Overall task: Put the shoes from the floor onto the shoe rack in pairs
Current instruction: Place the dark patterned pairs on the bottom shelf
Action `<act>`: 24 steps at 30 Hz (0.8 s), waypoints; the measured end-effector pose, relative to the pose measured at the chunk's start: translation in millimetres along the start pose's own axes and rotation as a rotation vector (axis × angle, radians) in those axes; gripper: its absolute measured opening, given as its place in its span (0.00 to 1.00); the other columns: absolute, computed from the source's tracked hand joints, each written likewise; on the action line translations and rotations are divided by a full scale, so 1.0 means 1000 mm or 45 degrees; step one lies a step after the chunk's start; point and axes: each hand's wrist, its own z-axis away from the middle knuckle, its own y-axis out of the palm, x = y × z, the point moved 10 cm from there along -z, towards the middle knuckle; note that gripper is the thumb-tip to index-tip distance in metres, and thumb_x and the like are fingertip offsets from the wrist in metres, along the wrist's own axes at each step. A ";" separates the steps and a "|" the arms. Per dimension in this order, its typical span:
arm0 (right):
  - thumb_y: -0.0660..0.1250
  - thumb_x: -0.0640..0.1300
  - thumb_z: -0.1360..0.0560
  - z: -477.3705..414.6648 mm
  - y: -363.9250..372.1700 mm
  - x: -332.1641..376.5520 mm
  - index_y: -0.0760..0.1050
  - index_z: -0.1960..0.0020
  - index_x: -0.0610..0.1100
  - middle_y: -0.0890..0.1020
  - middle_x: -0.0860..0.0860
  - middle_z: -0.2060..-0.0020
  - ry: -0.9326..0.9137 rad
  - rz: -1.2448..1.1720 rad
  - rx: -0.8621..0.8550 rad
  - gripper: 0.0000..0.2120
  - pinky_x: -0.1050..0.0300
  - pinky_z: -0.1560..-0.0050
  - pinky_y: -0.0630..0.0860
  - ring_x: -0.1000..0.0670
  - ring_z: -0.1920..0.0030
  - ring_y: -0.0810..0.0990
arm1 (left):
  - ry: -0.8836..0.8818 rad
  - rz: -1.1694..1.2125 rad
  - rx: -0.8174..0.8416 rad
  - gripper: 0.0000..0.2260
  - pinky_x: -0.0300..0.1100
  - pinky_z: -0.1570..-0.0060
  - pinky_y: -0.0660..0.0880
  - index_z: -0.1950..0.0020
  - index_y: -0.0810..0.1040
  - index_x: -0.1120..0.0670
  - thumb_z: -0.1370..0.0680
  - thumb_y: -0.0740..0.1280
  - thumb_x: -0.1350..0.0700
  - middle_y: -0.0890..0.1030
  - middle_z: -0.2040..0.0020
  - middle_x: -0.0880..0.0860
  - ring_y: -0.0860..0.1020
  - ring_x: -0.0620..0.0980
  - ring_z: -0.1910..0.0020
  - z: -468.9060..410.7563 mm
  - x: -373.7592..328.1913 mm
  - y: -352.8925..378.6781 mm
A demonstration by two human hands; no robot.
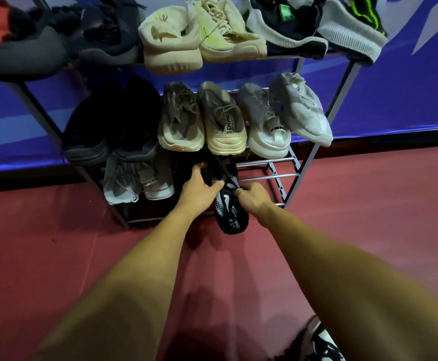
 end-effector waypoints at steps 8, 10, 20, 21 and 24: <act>0.64 0.54 0.26 -0.020 -0.002 0.009 0.82 0.45 0.39 0.84 0.40 0.47 0.050 -0.160 -0.108 0.21 0.45 0.39 0.76 0.38 0.43 0.81 | -0.012 -0.208 0.029 0.25 0.50 0.49 0.79 0.42 0.78 0.50 0.31 0.69 0.35 0.83 0.56 0.53 0.83 0.55 0.54 -0.010 0.012 0.006; 0.63 0.53 0.24 -0.021 -0.003 0.015 0.81 0.42 0.39 0.83 0.39 0.43 0.052 -0.147 -0.109 0.20 0.46 0.37 0.75 0.38 0.40 0.80 | -0.015 -0.198 0.039 0.19 0.46 0.50 0.79 0.47 0.81 0.51 0.28 0.69 0.38 0.84 0.60 0.52 0.83 0.53 0.57 -0.017 0.010 0.007; 0.69 0.48 0.26 -0.016 -0.005 0.028 0.79 0.42 0.46 0.83 0.46 0.42 -0.027 -0.190 0.050 0.14 0.50 0.37 0.75 0.46 0.41 0.81 | -0.134 0.035 0.004 0.21 0.50 0.43 0.78 0.39 0.80 0.45 0.32 0.66 0.47 0.85 0.50 0.53 0.82 0.54 0.48 -0.038 0.017 0.015; 0.69 0.46 0.28 -0.020 -0.005 0.029 0.78 0.39 0.47 0.83 0.46 0.42 -0.058 -0.186 0.042 0.17 0.49 0.36 0.75 0.46 0.41 0.80 | -0.144 0.078 0.003 0.22 0.51 0.43 0.79 0.41 0.81 0.44 0.34 0.65 0.47 0.85 0.51 0.53 0.82 0.55 0.48 -0.040 0.017 0.015; 0.67 0.46 0.32 -0.022 -0.002 0.038 0.76 0.34 0.50 0.82 0.46 0.41 -0.137 -0.062 0.067 0.26 0.48 0.37 0.76 0.44 0.41 0.80 | -0.153 0.086 0.031 0.21 0.51 0.44 0.79 0.43 0.82 0.44 0.35 0.63 0.50 0.85 0.51 0.54 0.82 0.56 0.47 -0.042 0.015 0.016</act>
